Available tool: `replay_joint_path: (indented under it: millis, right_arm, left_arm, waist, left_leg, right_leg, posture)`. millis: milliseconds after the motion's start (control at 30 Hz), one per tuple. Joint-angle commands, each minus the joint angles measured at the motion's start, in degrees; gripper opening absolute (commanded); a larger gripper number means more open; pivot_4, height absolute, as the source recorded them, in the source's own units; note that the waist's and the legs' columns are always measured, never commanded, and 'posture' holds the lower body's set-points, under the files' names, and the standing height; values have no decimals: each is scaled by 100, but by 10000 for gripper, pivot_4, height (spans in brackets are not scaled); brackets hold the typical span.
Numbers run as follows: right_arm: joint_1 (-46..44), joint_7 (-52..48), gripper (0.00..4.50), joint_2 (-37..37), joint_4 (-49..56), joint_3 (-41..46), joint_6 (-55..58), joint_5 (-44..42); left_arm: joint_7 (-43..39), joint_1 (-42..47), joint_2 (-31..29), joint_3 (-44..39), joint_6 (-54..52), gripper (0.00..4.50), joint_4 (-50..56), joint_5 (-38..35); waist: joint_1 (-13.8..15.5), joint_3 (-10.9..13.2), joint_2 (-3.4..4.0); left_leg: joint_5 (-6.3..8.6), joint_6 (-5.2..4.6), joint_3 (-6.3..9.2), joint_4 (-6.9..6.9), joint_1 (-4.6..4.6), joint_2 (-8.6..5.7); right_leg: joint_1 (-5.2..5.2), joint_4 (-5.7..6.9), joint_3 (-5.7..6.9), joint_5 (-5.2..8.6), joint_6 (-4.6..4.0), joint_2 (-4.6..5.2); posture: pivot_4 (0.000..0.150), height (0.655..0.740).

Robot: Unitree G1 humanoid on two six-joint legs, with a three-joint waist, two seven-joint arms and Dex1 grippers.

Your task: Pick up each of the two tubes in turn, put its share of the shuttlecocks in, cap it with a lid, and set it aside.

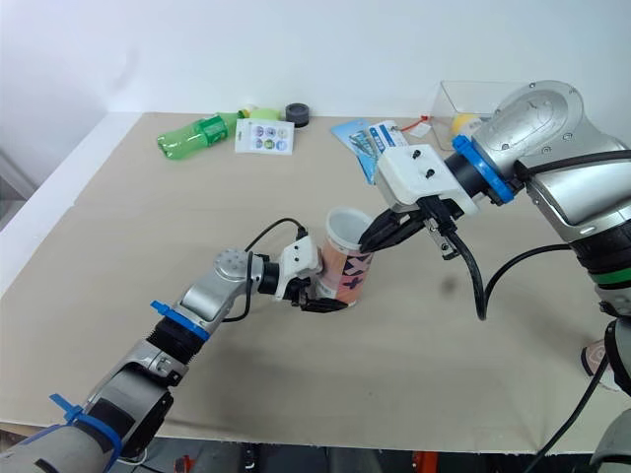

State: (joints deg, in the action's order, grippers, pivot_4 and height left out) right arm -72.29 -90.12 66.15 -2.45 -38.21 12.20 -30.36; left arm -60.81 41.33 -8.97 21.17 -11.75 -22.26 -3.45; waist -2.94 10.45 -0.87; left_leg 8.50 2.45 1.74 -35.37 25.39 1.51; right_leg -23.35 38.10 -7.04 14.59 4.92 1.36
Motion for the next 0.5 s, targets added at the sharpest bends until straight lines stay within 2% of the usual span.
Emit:
replay_joint_path:
  millis: [33,500]
  right_arm:
    - [-382,-238,661,112,-34,-99,-116,-103]
    - [-770,-238,661,282,-46,-898,-214,-279]
  left_arm:
    - [16,-70,3,-41,9,34312,191,-66]
    - [20,-91,24,22,-15,34312,199,-36]
  waist:
    - [0,0,0]
    - [7,-1,1]
  left_leg:
    - [0,0,-1,0,0,0]
    - [0,0,1,0,0,2]
  right_leg:
    - [0,0,0,0,0,0]
    - [1,1,3,1,-5,1]
  posture:
    - [1500,7400]
    - [1500,7400]
